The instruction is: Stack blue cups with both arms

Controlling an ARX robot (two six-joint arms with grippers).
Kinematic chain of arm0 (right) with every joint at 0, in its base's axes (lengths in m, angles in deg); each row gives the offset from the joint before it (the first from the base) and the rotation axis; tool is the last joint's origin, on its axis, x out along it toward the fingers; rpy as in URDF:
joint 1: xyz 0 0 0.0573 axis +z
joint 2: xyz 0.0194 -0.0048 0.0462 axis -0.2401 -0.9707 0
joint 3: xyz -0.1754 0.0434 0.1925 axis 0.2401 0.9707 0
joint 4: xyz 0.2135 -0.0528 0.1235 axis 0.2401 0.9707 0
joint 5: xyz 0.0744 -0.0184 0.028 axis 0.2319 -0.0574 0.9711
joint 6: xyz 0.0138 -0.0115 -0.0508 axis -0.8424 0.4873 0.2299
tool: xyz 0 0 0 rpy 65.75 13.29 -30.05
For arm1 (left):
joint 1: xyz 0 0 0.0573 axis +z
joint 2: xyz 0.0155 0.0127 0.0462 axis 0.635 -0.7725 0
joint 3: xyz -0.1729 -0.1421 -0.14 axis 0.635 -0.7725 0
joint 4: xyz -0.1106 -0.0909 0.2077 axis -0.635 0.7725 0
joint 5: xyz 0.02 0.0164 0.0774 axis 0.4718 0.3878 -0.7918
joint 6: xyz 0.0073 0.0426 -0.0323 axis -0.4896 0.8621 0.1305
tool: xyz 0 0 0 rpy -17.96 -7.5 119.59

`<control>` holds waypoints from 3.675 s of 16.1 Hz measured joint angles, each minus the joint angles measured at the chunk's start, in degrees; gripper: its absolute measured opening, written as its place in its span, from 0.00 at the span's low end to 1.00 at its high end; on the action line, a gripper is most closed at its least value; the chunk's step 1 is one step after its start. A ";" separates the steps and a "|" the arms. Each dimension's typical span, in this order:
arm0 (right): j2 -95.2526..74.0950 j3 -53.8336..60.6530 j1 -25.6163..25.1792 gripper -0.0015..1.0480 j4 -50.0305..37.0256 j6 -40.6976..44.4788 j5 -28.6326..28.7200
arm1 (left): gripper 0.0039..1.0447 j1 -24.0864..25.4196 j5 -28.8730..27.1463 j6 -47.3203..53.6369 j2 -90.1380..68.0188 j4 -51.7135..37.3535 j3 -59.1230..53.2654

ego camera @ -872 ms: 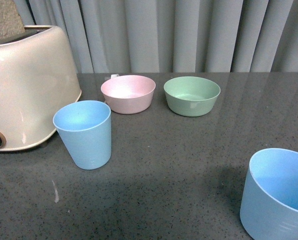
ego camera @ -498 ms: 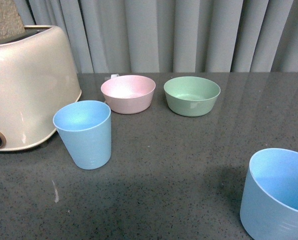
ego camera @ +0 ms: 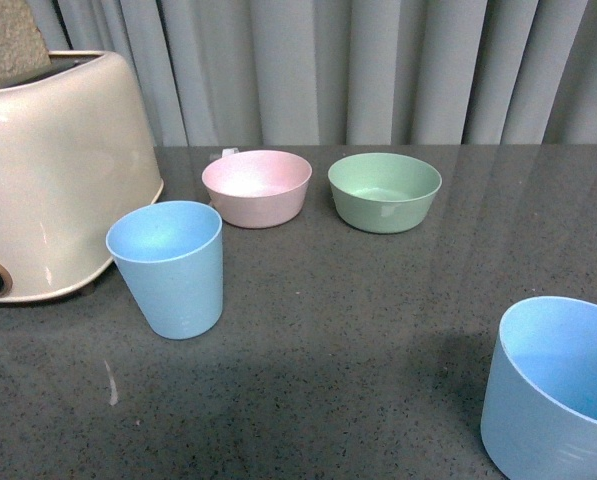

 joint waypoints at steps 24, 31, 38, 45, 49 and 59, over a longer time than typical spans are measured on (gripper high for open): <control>0.00 0.00 0.00 0.94 0.00 0.02 -0.02 | 0.94 -0.44 3.65 2.19 -46.31 -17.88 29.00; 0.00 0.00 0.00 0.94 0.02 0.02 -0.02 | 0.94 -9.16 25.22 15.76 -67.76 -4.83 46.14; 0.00 0.00 0.00 0.94 0.00 0.02 0.00 | 0.94 -12.63 29.09 39.41 -81.42 20.37 53.90; 0.00 0.00 0.00 0.94 0.00 0.02 0.00 | 0.94 -13.51 21.99 47.21 -88.13 19.89 53.90; 0.00 0.00 0.00 0.94 0.00 0.02 0.00 | 0.60 -13.64 20.79 49.99 -89.44 19.23 53.90; 0.00 0.00 0.00 0.94 0.02 0.02 -0.02 | 0.02 -15.80 23.02 50.01 -89.94 23.45 57.00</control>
